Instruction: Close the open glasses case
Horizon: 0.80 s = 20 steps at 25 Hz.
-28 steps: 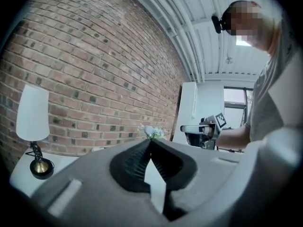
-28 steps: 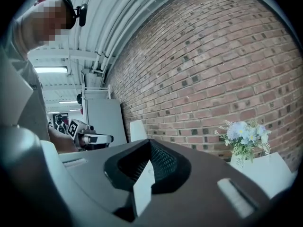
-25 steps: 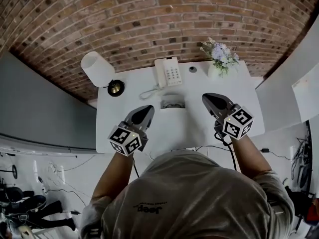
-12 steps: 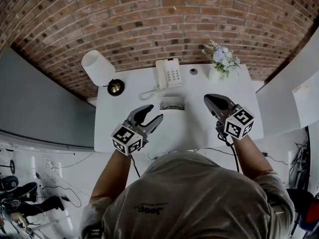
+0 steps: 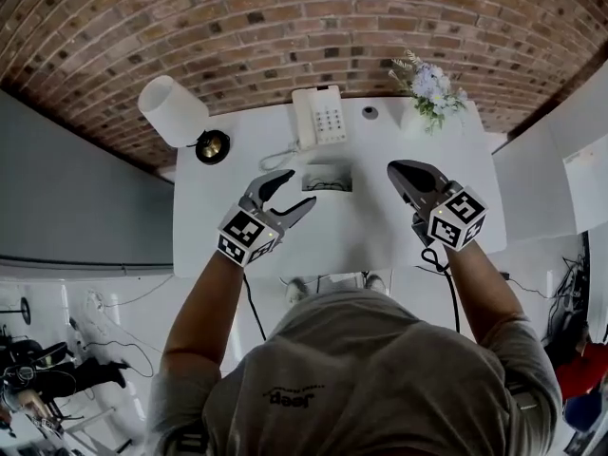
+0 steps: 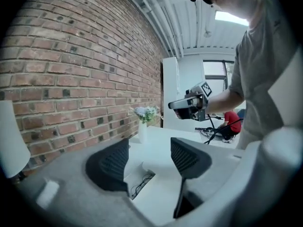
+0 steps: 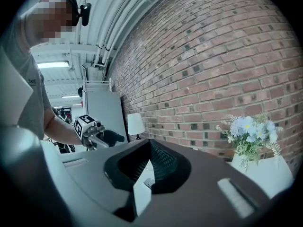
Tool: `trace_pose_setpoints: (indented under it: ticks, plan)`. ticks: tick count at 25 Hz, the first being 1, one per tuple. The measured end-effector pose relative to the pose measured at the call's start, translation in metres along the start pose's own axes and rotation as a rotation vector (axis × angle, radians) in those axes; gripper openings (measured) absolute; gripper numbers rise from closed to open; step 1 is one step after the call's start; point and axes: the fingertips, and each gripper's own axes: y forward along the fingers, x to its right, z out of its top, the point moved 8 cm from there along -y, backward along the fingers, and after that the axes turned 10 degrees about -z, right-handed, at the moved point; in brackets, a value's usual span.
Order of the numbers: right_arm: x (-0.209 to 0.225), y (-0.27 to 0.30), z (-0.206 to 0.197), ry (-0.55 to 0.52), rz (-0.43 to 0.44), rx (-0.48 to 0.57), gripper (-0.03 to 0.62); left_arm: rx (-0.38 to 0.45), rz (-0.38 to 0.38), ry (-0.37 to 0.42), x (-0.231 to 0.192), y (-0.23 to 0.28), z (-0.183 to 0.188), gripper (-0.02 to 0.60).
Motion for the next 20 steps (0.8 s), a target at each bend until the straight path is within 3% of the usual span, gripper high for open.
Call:
trace_pose_setpoints:
  ticks: [15,20]
  plan:
    - [0.037,0.054,-0.077,0.041,-0.011,-0.055,0.009,-0.269,-0.079,0.142,-0.055,0.093,-0.103,0.373]
    - [0.046,0.067,-0.099,0.058,-0.018,-0.067,0.009,-0.362,-0.072,0.202,-0.073,0.116,-0.139,0.419]
